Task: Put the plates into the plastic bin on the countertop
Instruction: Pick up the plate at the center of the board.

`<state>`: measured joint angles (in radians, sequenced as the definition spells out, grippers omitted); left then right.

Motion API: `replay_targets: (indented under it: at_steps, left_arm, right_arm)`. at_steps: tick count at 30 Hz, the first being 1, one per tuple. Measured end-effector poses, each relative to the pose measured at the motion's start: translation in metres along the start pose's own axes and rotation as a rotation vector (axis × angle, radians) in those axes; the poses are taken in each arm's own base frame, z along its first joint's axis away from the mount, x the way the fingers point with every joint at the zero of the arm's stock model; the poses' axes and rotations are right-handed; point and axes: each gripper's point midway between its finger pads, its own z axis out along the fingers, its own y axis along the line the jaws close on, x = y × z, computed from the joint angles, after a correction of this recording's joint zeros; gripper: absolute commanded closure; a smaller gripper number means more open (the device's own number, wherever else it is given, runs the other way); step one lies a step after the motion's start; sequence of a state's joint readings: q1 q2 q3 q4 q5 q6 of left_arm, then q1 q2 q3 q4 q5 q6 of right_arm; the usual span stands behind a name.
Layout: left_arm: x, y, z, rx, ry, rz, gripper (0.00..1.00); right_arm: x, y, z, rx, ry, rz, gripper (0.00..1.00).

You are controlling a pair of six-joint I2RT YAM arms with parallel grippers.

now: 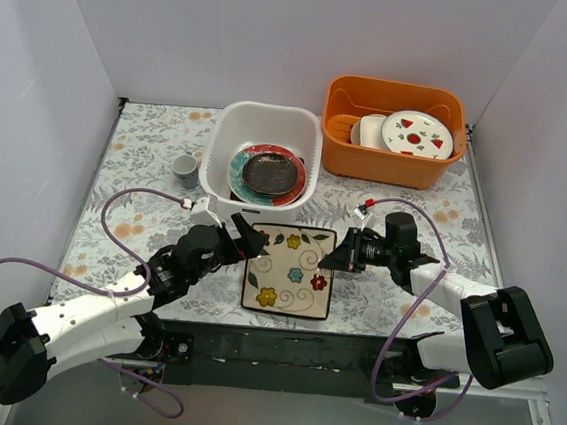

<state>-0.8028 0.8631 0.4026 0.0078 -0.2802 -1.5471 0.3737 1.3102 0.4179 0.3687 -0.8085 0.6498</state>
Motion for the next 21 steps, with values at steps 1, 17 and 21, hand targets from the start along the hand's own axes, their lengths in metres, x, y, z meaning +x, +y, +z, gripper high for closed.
replay_targets:
  at_steps: [1,17,21]
  left_arm:
    - [-0.002,-0.002,-0.001,0.004,-0.007,-0.002,0.02]
    - [-0.032,0.018,-0.037,-0.075,-0.134,-0.112,0.02]
    - [-0.038,0.021,-0.047,-0.08,-0.162,-0.143,0.02]
  right_arm:
    - [0.002,0.0,-0.001,0.006,0.01,0.002,0.99]
    - [-0.051,0.061,-0.008,-0.132,0.092,-0.234,0.99]
    - [-0.057,0.071,-0.01,-0.164,0.096,-0.267,0.99]
